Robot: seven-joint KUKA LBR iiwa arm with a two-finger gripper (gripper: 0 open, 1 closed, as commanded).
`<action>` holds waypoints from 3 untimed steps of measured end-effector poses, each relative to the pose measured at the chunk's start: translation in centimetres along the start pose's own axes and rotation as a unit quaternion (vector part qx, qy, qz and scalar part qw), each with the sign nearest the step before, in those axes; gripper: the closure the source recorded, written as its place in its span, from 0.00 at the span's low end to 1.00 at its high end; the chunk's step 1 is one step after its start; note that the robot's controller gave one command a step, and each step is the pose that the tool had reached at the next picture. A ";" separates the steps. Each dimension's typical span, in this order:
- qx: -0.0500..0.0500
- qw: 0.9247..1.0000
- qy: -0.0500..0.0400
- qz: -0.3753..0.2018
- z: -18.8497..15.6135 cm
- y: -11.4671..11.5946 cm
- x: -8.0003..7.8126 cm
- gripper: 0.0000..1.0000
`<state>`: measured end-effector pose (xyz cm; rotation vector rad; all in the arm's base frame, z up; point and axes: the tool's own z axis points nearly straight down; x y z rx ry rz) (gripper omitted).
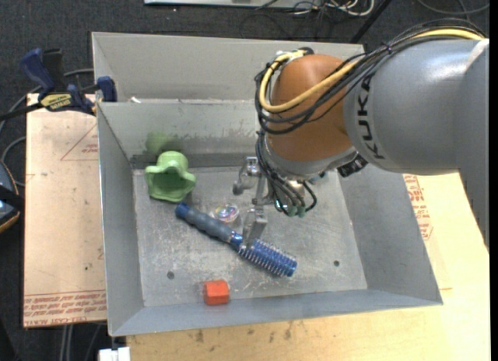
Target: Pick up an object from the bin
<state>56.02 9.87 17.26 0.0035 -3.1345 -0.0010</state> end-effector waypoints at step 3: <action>0.001 0.988 -0.009 -0.157 -4.3 -3.4 -0.1 1.00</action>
Offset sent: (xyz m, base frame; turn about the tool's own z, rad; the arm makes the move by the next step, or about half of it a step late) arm -0.0258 -0.0324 -0.0967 -0.3479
